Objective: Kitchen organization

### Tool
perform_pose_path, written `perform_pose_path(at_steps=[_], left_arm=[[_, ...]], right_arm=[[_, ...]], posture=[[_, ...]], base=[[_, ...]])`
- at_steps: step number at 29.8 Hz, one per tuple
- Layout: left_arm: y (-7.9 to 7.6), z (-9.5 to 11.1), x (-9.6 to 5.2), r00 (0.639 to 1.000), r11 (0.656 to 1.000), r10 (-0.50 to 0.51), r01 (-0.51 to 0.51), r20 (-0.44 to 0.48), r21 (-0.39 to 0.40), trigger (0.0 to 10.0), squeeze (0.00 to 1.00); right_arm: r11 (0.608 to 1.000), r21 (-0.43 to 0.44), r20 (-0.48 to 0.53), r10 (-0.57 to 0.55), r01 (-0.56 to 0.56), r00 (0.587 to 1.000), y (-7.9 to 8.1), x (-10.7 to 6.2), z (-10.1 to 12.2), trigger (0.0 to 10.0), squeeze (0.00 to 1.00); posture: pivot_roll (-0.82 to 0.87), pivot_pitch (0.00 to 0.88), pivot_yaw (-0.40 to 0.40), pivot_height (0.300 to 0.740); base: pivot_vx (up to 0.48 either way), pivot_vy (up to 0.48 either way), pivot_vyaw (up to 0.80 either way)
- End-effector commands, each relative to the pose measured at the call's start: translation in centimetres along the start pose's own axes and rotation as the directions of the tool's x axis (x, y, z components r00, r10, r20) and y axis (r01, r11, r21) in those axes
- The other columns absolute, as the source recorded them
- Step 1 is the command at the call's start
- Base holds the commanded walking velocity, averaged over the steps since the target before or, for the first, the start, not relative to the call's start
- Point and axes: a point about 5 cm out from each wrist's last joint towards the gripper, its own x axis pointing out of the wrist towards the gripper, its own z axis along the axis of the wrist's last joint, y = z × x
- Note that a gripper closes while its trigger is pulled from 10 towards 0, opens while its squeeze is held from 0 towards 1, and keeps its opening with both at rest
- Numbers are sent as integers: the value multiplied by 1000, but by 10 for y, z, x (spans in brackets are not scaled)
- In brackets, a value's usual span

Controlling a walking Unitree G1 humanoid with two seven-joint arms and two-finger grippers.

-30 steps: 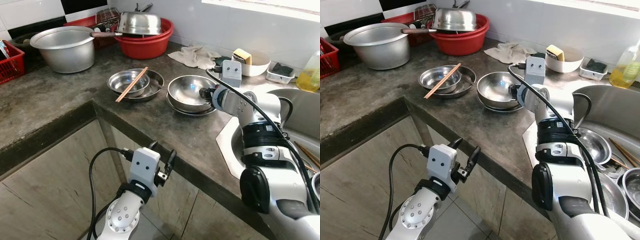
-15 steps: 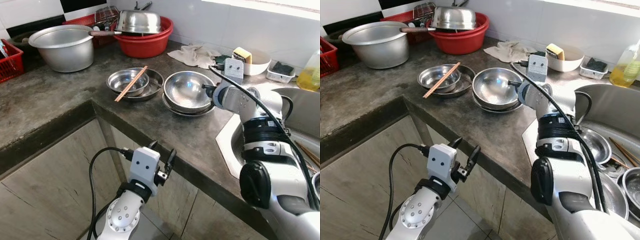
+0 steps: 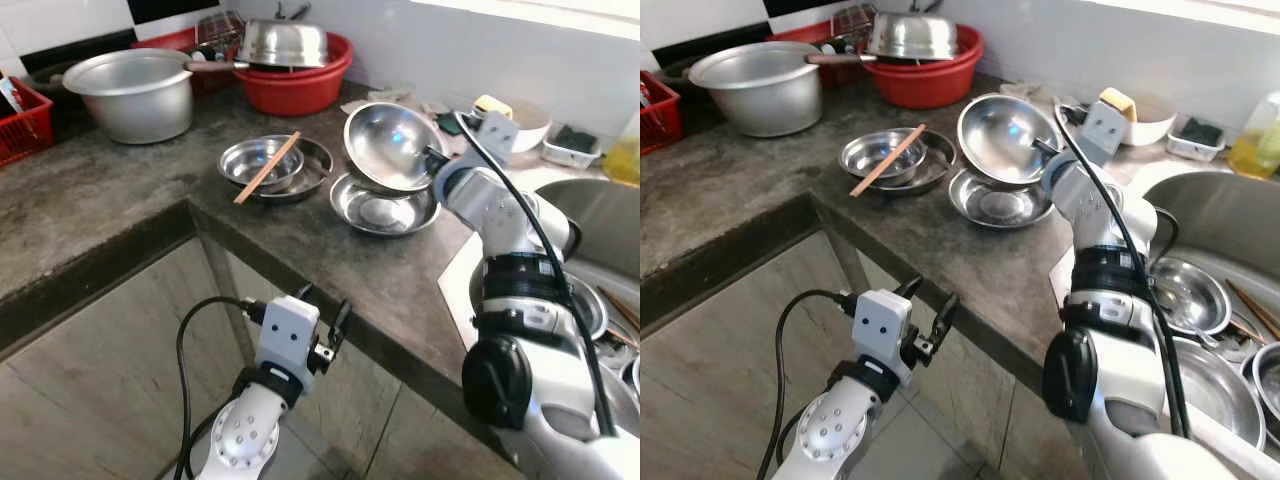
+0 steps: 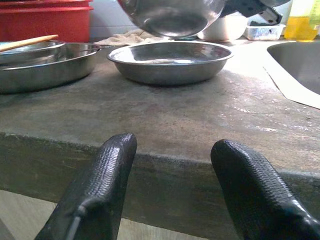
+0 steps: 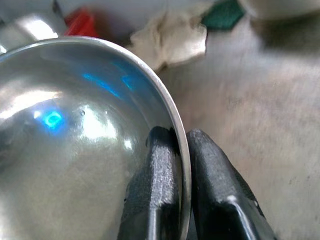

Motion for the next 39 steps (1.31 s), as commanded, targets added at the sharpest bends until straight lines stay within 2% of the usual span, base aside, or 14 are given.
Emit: perform_pose_path(at_steps=[1, 2, 3, 5, 9, 12, 17, 18, 24, 25, 28, 34, 39], left_arm=[[-1, 2, 1, 1000, 1000, 0, 0, 6, 5, 10000, 0], [-1, 2, 1, 1000, 1000, 1, -1, 9, 5, 10000, 0], [-1, 2, 1, 1000, 1000, 1, -1, 9, 5, 10000, 0], [0, 3, 1, 1000, 1000, 4, -4, 13, 6, 10000, 0], [2, 8, 3, 999, 1000, 12, -12, 37, 9, 10000, 0], [2, 11, 4, 999, 1000, 13, -13, 48, 8, 10000, 0], [2, 11, 5, 999, 1000, 13, -13, 51, 8, 10000, 0], [2, 12, 5, 998, 1000, 14, -14, 54, 9, 10000, 0], [3, 15, 6, 998, 1000, 17, -18, 68, 12, 10000, 0], [5, 18, 7, 996, 1000, 22, -23, 81, 15, 10000, 0], [7, 18, 8, 996, 999, 27, -28, 86, 16, 10000, 0], [4, 18, 7, 996, 1000, 18, -19, 85, 3, 10000, 0], [4, 18, 7, 996, 1000, 19, -19, 82, 4, 10000, 0]], right_arm=[[995, -99, 161, 48, -33, 986, 8, -15, 9, 0, 0], [988, -154, 206, 57, -25, 977, 8, -21, 7, 0, 0], [988, -154, 206, 57, -25, 977, 8, -21, 7, 0, 0], [973, -230, 258, 89, -28, 962, 9, -30, 5, 0, 0], [954, -298, 315, 122, -24, 941, 7, -49, -3, 0, 0], [920, -393, 357, 154, -2, 921, 6, -63, -8, 0, 0], [892, -450, 385, 156, 38, 910, 5, -73, -13, 0, 0], [891, -453, 389, 161, 36, 907, 5, -76, -15, 10000, 0], [877, -478, 402, 175, 43, 899, 3, -84, -21, 10000, 0], [848, -530, 429, 248, 19, 869, 6, -93, -24, 10000, 0], [836, -549, 430, 279, 3, 858, 9, -97, -28, 10000, 0], [848, -528, 429, 298, -30, 853, 12, -99, -30, 10000, 0], [856, -516, 434, 285, -24, 855, 9, -97, -28, 10000, 0]], posture=[[102, 92, -14, 740], [102, 92, -14, 740], [102, 92, -14, 740], [101, 91, -12, 740], [98, 83, -9, 740], [93, 79, -5, 740], [92, 77, -6, 740], [90, 71, -6, 740], [93, 62, -6, 740], [96, 57, -7, 740], [95, 55, -7, 740], [91, 59, -6, 740], [89, 65, -7, 740]], base=[[0, 0, 0], [0, 0, 0], [0, 0, 0], [0, 0, 0], [0, 0, 0], [0, 0, 0], [0, 0, 0], [0, 0, 0], [0, 0, 0], [0, 0, 0], [0, 0, 0], [0, 0, 0], [-230, 80, -798]])
